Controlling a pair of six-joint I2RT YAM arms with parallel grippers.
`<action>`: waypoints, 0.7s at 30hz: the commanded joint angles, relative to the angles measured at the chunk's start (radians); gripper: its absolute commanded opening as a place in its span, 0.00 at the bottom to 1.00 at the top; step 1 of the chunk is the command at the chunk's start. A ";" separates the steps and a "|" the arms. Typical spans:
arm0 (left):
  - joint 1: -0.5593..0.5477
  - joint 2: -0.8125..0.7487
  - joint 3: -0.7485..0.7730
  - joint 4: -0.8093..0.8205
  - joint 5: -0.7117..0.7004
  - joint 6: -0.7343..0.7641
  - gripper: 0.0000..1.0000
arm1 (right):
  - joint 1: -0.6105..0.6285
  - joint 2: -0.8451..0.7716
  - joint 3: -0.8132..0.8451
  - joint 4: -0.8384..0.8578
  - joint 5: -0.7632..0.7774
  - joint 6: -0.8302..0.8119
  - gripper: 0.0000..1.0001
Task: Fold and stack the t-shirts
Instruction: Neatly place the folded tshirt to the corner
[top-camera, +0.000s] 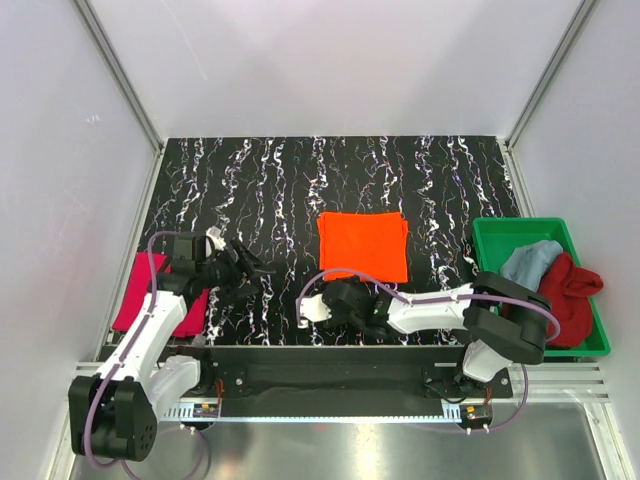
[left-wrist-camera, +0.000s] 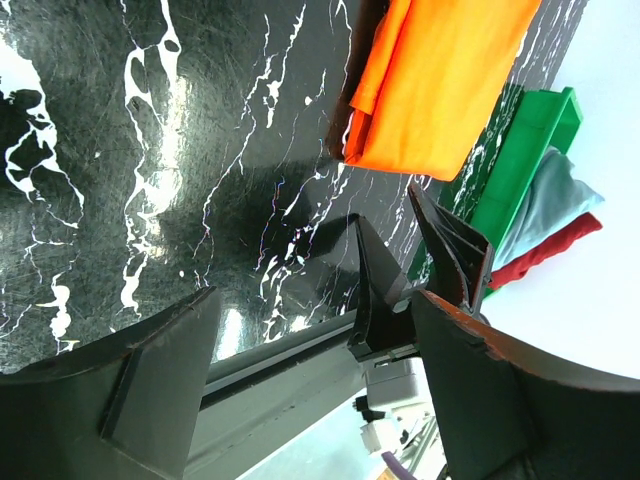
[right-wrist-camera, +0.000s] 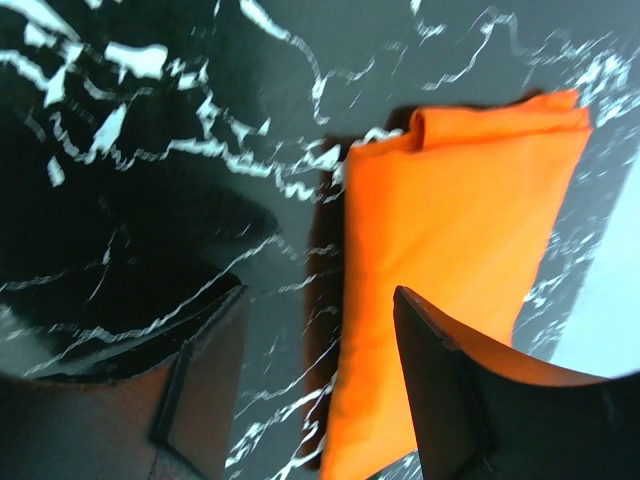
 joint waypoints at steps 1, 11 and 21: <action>0.011 0.005 0.025 0.012 0.051 0.001 0.83 | 0.000 0.045 -0.030 0.131 -0.032 -0.094 0.66; 0.013 0.053 0.023 0.012 0.080 0.021 0.84 | -0.090 0.160 0.021 0.179 -0.086 -0.122 0.50; 0.013 0.183 0.043 0.144 0.114 0.049 0.99 | -0.142 0.185 0.163 -0.020 -0.204 -0.036 0.05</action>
